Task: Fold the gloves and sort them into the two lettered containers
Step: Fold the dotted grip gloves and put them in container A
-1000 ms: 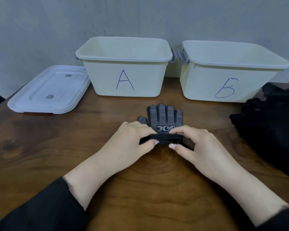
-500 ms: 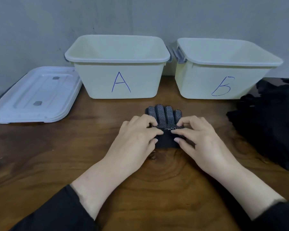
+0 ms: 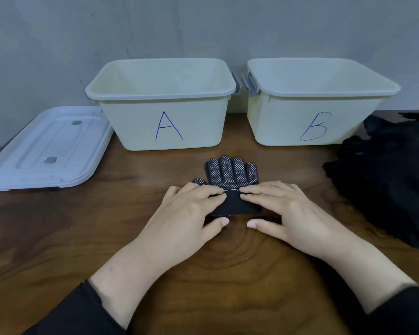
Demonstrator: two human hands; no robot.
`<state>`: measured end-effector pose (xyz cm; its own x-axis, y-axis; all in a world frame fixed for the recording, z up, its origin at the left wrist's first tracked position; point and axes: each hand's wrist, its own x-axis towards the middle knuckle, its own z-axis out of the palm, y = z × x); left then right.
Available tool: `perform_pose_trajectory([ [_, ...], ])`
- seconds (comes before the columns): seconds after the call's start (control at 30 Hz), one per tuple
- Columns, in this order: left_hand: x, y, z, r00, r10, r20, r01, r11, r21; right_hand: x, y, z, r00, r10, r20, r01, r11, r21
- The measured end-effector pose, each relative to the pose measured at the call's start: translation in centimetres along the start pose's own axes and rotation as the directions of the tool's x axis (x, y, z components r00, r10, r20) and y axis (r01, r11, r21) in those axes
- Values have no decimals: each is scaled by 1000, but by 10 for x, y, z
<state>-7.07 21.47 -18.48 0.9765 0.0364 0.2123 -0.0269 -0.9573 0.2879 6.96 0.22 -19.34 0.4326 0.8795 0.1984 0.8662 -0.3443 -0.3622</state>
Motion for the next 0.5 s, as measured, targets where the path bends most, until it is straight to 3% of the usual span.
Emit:
perform_pose_trajectory([
  [0.3, 9, -1, 4, 997, 0, -73, 4, 998, 60, 7, -6, 8, 985, 30, -167, -26, 999, 26],
  [0.5, 0, 8, -3, 992, -76, -105, 58, 985, -161, 4, -13, -8, 995, -11, -96, 26, 987, 160],
])
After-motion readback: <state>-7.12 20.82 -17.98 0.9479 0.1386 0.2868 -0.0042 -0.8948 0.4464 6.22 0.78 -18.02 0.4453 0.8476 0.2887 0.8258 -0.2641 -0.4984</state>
